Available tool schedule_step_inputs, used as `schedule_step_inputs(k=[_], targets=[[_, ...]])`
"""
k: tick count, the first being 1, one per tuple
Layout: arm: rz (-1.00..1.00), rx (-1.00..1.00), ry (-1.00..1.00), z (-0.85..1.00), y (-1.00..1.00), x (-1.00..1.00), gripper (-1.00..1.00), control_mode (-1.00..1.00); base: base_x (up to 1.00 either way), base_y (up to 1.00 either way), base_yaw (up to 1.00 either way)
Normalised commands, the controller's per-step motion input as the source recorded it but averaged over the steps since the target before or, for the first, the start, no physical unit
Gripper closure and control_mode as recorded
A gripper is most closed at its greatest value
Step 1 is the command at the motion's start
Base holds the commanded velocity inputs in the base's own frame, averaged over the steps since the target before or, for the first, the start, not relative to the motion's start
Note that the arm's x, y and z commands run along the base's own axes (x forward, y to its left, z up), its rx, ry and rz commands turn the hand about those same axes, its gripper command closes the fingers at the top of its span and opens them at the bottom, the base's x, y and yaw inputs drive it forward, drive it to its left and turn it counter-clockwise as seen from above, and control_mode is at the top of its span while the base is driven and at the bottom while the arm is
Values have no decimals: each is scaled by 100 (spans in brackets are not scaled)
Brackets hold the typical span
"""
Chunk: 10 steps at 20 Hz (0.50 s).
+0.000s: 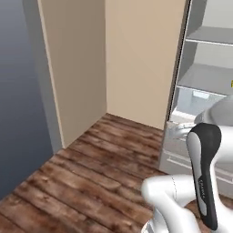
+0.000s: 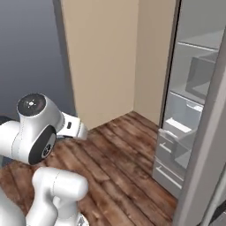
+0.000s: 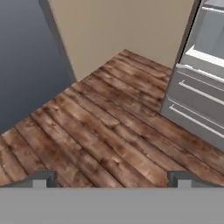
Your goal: Place one corn and one chicken drumstick in each tupperware on the nearby counter, to pack two identical lunches.
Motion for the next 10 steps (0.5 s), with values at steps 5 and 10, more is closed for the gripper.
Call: schedule_step_inputs(k=[5, 10], targets=[[0, 0, 0, 0, 0, 0, -100, 100, 66, -3, -60], [0, 0, 0, 0, 0, 0, -100, 100, 71, 14, -62]])
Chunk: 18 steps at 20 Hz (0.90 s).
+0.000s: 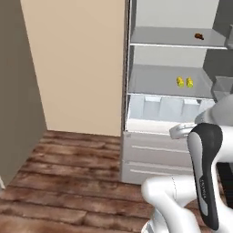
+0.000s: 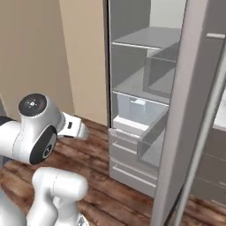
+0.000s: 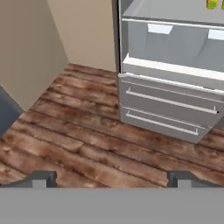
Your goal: Place one corn and one chicken drumstick in each tupperware on the nearby counter, to pack two identical lunches.
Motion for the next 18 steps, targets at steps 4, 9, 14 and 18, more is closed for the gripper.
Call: schedule_step_inputs(k=[4, 9, 14, 18], targets=[[0, 0, 0, 0, 0, 0, -100, 100, 66, 32, -60], [0, 0, 0, 0, 0, 0, -100, 100, 38, 41, -54], [0, 0, 0, 0, 0, 0, -100, 100, 29, 41, -41], [0, 0, 0, 0, 0, 0, -100, 100, 49, 38, -20]])
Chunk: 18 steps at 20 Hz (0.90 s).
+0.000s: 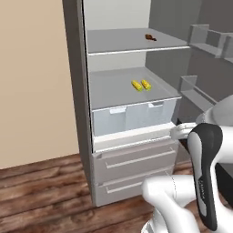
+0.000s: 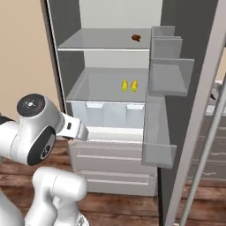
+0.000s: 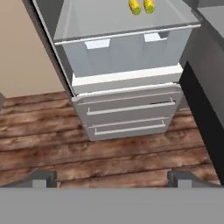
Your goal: Place one corn and one chicken drumstick in each tupperware on the nearby counter, to pack two identical lunches.
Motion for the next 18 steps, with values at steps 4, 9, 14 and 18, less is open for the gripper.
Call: schedule_step_inputs(k=[4, 9, 14, 18], targets=[[0, 0, 0, 0, 0, 0, -100, 100, 70, 16, -3], [0, 0, 0, 0, 0, 0, -100, 100, 79, -1, 0], [0, 0, 0, 0, 0, 0, -100, 100, 74, -5, 0], [0, 0, 0, 0, 0, 0, -100, 100, 47, -12, 0]])
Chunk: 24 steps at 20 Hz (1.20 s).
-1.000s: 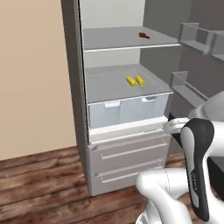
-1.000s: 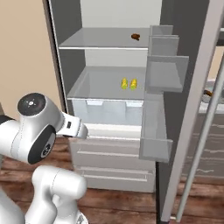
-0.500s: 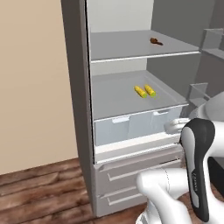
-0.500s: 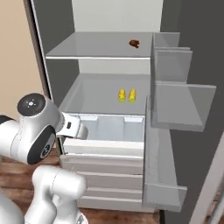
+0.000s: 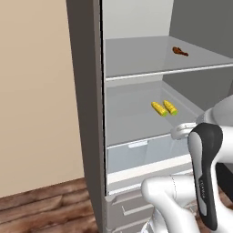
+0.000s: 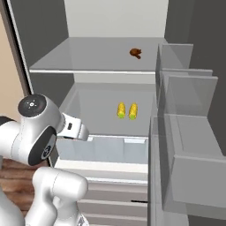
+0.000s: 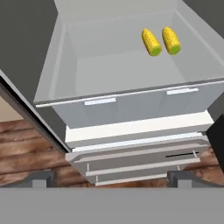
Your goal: Place one corn and one chicken drumstick in each tupperware on the nearby counter, to pack two identical lunches.
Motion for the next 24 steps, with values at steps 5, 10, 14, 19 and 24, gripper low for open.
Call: schedule_step_inputs(k=[5, 10, 14, 19, 24], targets=[[0, 0, 0, 0, -12, 0, -100, -100, 4, -2, 0], [0, -6, -5, 0, -25, 0, -100, -100, 0, 0, 0], [0, -11, -21, -1, -10, 23, -100, -100, 0, 0, 0], [0, -3, -17, -4, -21, 46, -100, -100, 0, 0, 0], [0, 0, -3, -16, -36, 51, -100, -100, 0, 0, 0]])
